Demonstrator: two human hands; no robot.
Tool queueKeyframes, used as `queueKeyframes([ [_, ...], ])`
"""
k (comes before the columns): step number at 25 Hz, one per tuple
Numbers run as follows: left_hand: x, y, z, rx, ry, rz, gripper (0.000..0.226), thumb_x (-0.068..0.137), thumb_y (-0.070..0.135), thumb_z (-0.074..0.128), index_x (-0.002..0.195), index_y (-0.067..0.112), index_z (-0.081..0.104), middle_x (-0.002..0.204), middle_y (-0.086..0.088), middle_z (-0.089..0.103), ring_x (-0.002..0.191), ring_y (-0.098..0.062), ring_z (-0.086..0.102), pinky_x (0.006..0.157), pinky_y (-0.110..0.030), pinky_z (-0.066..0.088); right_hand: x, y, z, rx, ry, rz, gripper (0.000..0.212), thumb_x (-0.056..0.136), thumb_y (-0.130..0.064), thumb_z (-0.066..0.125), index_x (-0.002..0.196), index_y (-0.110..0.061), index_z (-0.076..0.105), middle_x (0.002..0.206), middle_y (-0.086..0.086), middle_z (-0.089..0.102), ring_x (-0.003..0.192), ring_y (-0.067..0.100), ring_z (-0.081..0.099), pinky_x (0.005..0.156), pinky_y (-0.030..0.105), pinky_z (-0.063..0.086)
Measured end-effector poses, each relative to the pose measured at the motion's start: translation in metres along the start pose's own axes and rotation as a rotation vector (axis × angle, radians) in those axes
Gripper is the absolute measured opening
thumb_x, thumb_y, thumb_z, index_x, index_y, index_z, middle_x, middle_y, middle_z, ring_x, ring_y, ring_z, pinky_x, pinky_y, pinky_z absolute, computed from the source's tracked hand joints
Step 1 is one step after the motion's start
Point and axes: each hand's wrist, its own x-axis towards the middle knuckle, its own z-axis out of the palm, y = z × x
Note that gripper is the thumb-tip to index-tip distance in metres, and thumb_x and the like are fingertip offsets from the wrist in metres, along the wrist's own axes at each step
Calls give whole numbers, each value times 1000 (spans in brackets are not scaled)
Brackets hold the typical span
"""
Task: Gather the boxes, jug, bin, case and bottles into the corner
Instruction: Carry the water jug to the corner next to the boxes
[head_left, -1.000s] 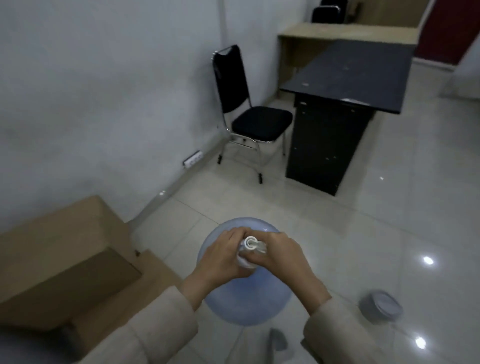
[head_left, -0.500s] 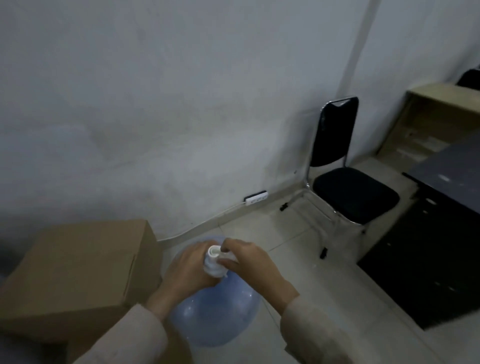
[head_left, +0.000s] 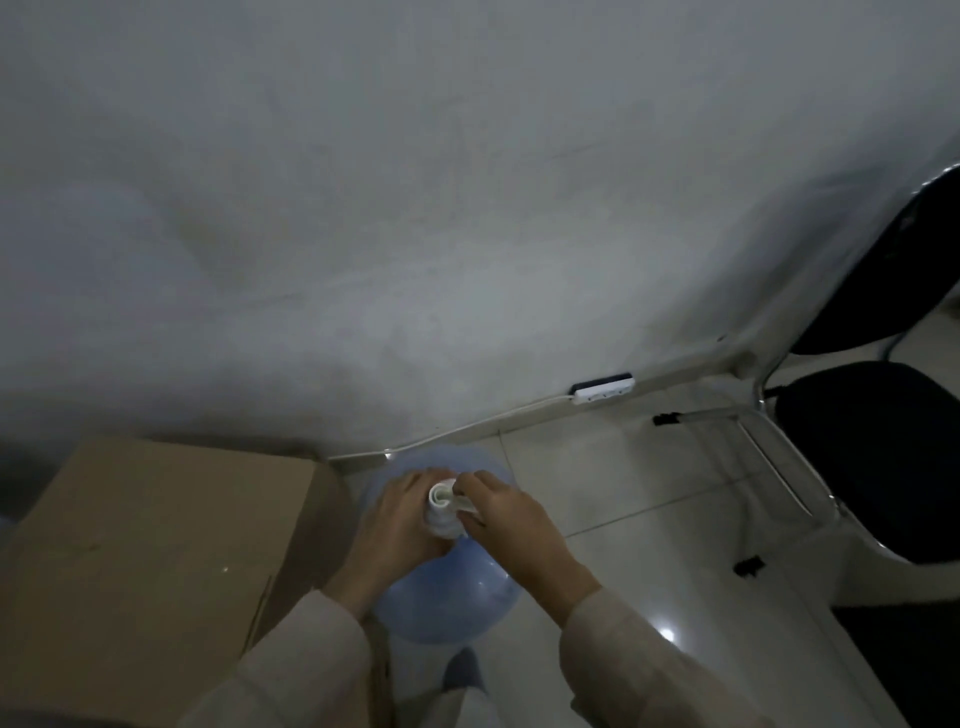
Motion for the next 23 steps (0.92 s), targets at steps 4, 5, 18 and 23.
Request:
queueKeyframes([
  [4, 65, -39, 40, 52, 19, 12, 57, 57, 7, 78, 112, 3, 63, 110, -15, 67, 104, -27, 61, 92, -37, 44, 64, 50, 30, 66, -55, 31, 40, 93, -10, 42, 132, -7, 43, 132, 15, 49, 116, 28, 51, 83, 31, 34],
  [5, 78, -49, 51, 52, -23, 5, 57, 54, 4, 79, 110, 1, 64, 108, -17, 68, 102, -28, 62, 90, -38, 45, 78, 62, 39, 72, -72, 27, 39, 93, -9, 42, 132, -6, 44, 130, 16, 50, 114, 29, 52, 82, 32, 35],
  [18, 186, -145, 110, -73, 91, -311, 57, 66, 7, 76, 119, 2, 58, 121, -16, 63, 115, -30, 57, 98, -31, 40, 223, 135, 111, -121, -85, -157, 25, 96, -32, 40, 99, -15, 57, 86, -1, 56, 89, 19, 51, 67, 24, 38],
  [23, 173, -146, 95, -205, 152, -317, 59, 66, -1, 78, 119, -9, 54, 121, -24, 60, 114, -29, 55, 90, -5, 30, 232, 122, 117, 82, -134, -167, 37, 93, -11, 43, 130, -11, 46, 112, 15, 54, 105, 27, 52, 87, 38, 44],
])
